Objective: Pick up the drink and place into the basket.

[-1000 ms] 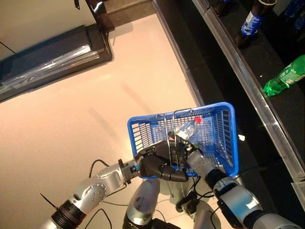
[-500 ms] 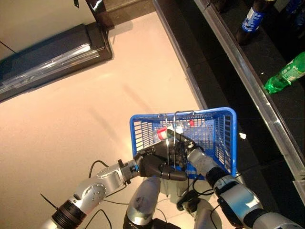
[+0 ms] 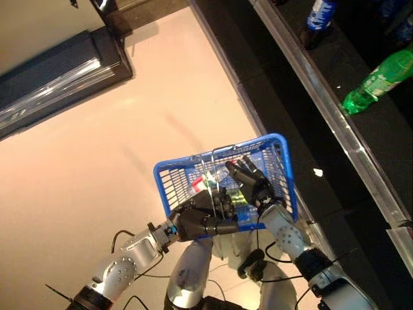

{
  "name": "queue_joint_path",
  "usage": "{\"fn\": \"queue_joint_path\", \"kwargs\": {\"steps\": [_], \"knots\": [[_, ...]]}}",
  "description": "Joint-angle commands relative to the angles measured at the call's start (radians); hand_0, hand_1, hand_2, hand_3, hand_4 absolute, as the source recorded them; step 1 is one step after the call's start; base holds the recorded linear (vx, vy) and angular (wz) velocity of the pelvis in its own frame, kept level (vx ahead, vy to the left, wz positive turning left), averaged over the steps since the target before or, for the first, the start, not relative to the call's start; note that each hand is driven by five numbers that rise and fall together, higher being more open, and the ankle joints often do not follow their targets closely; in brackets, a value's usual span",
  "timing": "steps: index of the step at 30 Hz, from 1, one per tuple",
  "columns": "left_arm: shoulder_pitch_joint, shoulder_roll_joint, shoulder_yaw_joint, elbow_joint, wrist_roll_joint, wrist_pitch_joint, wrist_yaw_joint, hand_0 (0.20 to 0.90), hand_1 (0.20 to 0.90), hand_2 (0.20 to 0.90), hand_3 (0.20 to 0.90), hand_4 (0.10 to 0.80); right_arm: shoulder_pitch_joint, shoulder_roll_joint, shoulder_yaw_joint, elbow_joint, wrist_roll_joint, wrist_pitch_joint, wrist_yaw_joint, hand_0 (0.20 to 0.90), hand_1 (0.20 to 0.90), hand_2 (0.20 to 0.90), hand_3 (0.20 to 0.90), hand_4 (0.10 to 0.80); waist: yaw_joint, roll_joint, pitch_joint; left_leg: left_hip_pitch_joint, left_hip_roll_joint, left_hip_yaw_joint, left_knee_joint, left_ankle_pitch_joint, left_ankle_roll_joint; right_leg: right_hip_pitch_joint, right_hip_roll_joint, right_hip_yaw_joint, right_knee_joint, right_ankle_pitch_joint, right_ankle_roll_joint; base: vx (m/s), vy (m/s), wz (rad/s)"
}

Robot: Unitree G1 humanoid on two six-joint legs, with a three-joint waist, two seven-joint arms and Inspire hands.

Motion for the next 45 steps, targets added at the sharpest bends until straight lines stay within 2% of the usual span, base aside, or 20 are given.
{"fn": "queue_joint_path", "kwargs": {"steps": [1, 9, 15, 18, 21, 23, 24, 25, 27, 29, 31, 33, 35, 38, 40, 43, 44, 45], "knots": [[-0.017, -0.122, 0.034, -0.287, -0.103, -0.184, -0.201, 0.300, 0.300, 0.300, 0.200, 0.100, 0.061, -0.044, 0.003, -0.176, -0.071, -0.043, 0.125, 0.900, 0.900, 0.900, 0.900, 0.800, -0.046, -0.019, -0.055, 0.035, -0.031, 0.103, 0.058, -0.066, 0.085, 0.004, 0.065, 0.064, -0.172, 0.225, -0.006, -0.023, -0.013, -0.13], [0.048, -0.129, 0.013, -0.189, -0.094, -0.255, -0.153, 0.300, 0.300, 0.300, 0.200, 0.100, 0.208, -0.106, -0.034, -0.318, -0.062, -0.026, 0.240, 0.900, 0.900, 0.900, 0.900, 0.800, -0.104, -0.052, -0.105, 0.098, -0.002, 0.147, -0.005, -0.056, 0.079, 0.053, 0.097, 0.112, -0.270, 0.255, 0.012, -0.002, -0.018, -0.22], [0.074, -0.133, 0.021, -0.092, -0.036, -0.374, 0.005, 0.300, 0.300, 0.300, 0.200, 0.100, 0.274, -0.134, -0.030, -0.383, -0.055, 0.016, 0.384, 0.900, 0.900, 0.900, 0.900, 0.800, -0.140, -0.073, -0.176, 0.162, 0.011, 0.175, -0.072, -0.049, 0.076, 0.097, 0.101, 0.166, -0.349, 0.286, 0.036, 0.042, 0.016, -0.28], [0.100, -0.143, 0.047, -0.034, 0.000, -0.403, 0.063, 0.300, 0.300, 0.300, 0.200, 0.100, 0.323, -0.128, -0.038, -0.395, -0.048, 0.022, 0.454, 0.900, 0.900, 0.900, 0.900, 0.800, -0.153, -0.080, -0.211, 0.189, 0.014, 0.188, -0.097, -0.049, 0.075, 0.113, 0.094, 0.189, -0.377, 0.300, 0.050, 0.070, 0.044, -0.27], [0.147, -0.176, 0.098, 0.061, 0.038, -0.424, 0.133, 0.300, 0.300, 0.300, 0.200, 0.100, 0.401, -0.100, -0.059, -0.389, -0.047, 0.029, 0.536, 0.900, 0.900, 0.900, 0.900, 0.800, -0.172, -0.089, -0.261, 0.226, 0.016, 0.216, -0.115, -0.064, 0.077, 0.129, 0.078, 0.224, -0.410, 0.319, 0.074, 0.122, 0.084, -0.26], [0.166, -0.190, 0.120, 0.102, 0.054, -0.434, 0.186, 0.300, 0.300, 0.300, 0.200, 0.100, 0.429, -0.086, -0.071, -0.374, -0.043, 0.014, 0.540, 0.900, 0.900, 0.900, 0.900, 0.800, -0.178, -0.091, -0.279, 0.240, 0.017, 0.231, -0.115, -0.073, 0.079, 0.137, 0.070, 0.234, -0.420, 0.326, 0.084, 0.118, 0.079, -0.32], [0.183, -0.213, 0.151, 0.177, 0.081, -0.450, 0.248, 0.300, 0.300, 0.300, 0.200, 0.100, 0.464, -0.053, -0.089, -0.340, -0.049, 0.009, 0.543, 0.900, 0.900, 0.900, 0.900, 0.800, -0.187, -0.094, -0.301, 0.258, 0.017, 0.253, -0.118, -0.084, 0.082, 0.148, 0.060, 0.242, -0.422, 0.326, 0.095, 0.086, 0.060, -0.25], [0.183, -0.213, 0.151, 0.177, 0.081, -0.450, 0.248, 0.300, 0.300, 0.300, 0.200, 0.100, 0.464, -0.053, -0.089, -0.340, -0.049, 0.009, 0.543, 0.900, 0.900, 0.900, 0.900, 0.800, -0.186, -0.094, -0.300, 0.259, 0.017, 0.253, -0.118, -0.085, 0.082, 0.148, 0.060, 0.242, -0.422, 0.326, 0.095, 0.127, 0.098, -0.26], [0.200, -0.238, 0.200, 0.286, 0.154, -0.484, 0.327, 0.300, 0.300, 0.300, 0.200, 0.100, 0.508, -0.014, -0.123, -0.265, -0.064, -0.008, 0.521, 0.900, 0.900, 0.900, 0.900, 0.800, -0.199, -0.095, -0.322, 0.287, 0.008, 0.271, -0.143, -0.093, 0.097, 0.156, 0.052, 0.247, -0.398, 0.329, 0.111, 0.091, 0.086, -0.26], [0.203, -0.241, 0.215, 0.329, 0.197, -0.501, 0.364, 0.300, 0.300, 0.300, 0.200, 0.100, 0.528, 0.000, -0.140, -0.229, -0.058, -0.022, 0.524, 0.900, 0.900, 0.900, 0.900, 0.800, -0.207, -0.095, -0.328, 0.299, 0.002, 0.270, -0.160, -0.095, 0.106, 0.155, 0.057, 0.255, -0.374, 0.326, 0.113, 0.054, 0.033, -0.19], [0.197, -0.243, 0.236, 0.392, 0.187, -0.494, 0.388, 0.300, 0.300, 0.300, 0.200, 0.100, 0.547, 0.003, -0.155, -0.178, -0.086, -0.047, 0.511, 0.900, 0.900, 0.900, 0.900, 0.800, -0.221, -0.094, -0.339, 0.309, -0.002, 0.261, -0.181, -0.092, 0.112, 0.155, 0.077, 0.284, -0.368, 0.319, 0.106, 0.040, -0.020, -0.15], [0.156, -0.242, 0.236, 0.479, 0.190, -0.501, 0.446, 0.300, 0.300, 0.300, 0.200, 0.100, 0.560, 0.006, -0.160, -0.126, -0.097, -0.057, 0.472, 0.900, 0.900, 0.900, 0.900, 0.800, -0.260, -0.089, -0.355, 0.312, -0.009, 0.204, -0.205, -0.088, 0.122, 0.157, 0.144, 0.394, -0.376, 0.284, 0.070, 0.051, -0.055, 0.01], [0.134, -0.251, 0.233, 0.544, 0.197, -0.495, 0.460, 0.300, 0.300, 0.300, 0.200, 0.100, 0.579, 0.004, -0.170, -0.066, -0.161, -0.088, 0.423, 0.900, 0.900, 0.900, 0.900, 0.800, -0.290, -0.093, -0.367, 0.313, -0.024, 0.152, -0.206, -0.084, 0.121, 0.150, 0.189, 0.454, -0.355, 0.284, 0.049, 0.073, -0.102, 0.45], [0.136, -0.270, 0.248, 0.582, 0.199, -0.503, 0.477, 0.300, 0.300, 0.300, 0.200, 0.100, 0.583, -0.008, -0.171, -0.018, -0.235, -0.072, 0.374, 0.900, 0.900, 0.900, 0.900, 0.800, -0.290, -0.092, -0.374, 0.316, -0.022, 0.139, -0.216, -0.072, 0.107, 0.163, 0.202, 0.438, -0.367, 0.272, 0.034, 0.040, -0.158, 0.74], [0.150, -0.293, 0.269, 0.614, 0.184, -0.530, 0.488, 0.300, 0.300, 0.300, 0.200, 0.100, 0.577, -0.024, -0.170, 0.034, -0.335, -0.042, 0.332, 0.900, 0.900, 0.900, 0.900, 0.800, -0.280, -0.086, -0.379, 0.315, -0.011, 0.127, -0.229, -0.054, 0.088, 0.180, 0.211, 0.415, -0.398, 0.263, 0.018, 0.009, -0.156, 0.24], [0.162, -0.309, 0.286, 0.625, 0.169, -0.542, 0.491, 0.300, 0.300, 0.300, 0.200, 0.100, 0.572, -0.027, -0.173, 0.079, -0.351, -0.019, 0.315, 0.900, 0.900, 0.900, 0.900, 0.800, -0.271, -0.082, -0.382, 0.309, -0.004, 0.112, -0.229, -0.042, 0.072, 0.194, 0.217, 0.405, -0.430, 0.259, 0.006, 0.014, -0.083, 0.23], [0.163, -0.320, 0.293, 0.640, 0.160, -0.546, 0.489, 0.300, 0.300, 0.300, 0.200, 0.100, 0.567, -0.025, -0.171, 0.098, -0.372, -0.002, 0.300, 0.900, 0.900, 0.900, 0.900, 0.800, -0.268, -0.082, -0.382, 0.299, 0.001, 0.114, -0.216, -0.041, 0.063, 0.197, 0.218, 0.395, -0.436, 0.257, 0.000, -0.003, -0.079, 0.29], [0.147, -0.332, 0.295, 0.646, 0.137, -0.535, 0.501, 0.300, 0.300, 0.300, 0.200, 0.100, 0.559, -0.026, -0.167, 0.119, -0.387, 0.011, 0.258, 0.900, 0.900, 0.900, 0.900, 0.800, -0.269, -0.083, -0.376, 0.267, 0.010, 0.152, -0.161, -0.045, 0.051, 0.196, 0.213, 0.369, -0.432, 0.252, -0.012, -0.025, -0.013, 0.34]]}}
